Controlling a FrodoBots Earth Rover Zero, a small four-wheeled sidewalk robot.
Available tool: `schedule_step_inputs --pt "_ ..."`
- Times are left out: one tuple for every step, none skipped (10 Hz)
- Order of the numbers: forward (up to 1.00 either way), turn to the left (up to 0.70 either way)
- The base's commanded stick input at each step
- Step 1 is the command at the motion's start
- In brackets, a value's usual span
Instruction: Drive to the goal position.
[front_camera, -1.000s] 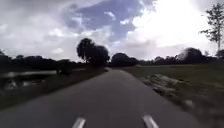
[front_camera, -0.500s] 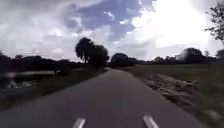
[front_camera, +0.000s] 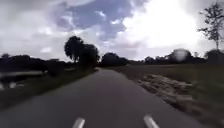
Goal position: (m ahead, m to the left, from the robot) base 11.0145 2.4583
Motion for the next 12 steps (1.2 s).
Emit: schedule_step_inputs --pt "0.85 0.00" --pt "0.85 0.00" --pt "0.85 0.00" --pt "0.85 0.00" --pt "0.85 0.00" --pt "0.85 0.00" --pt "0.85 0.00" --pt "0.85 0.00" --pt "0.85 0.00" --pt "0.85 0.00" --pt "0.85 0.00" --pt "0.85 0.00"
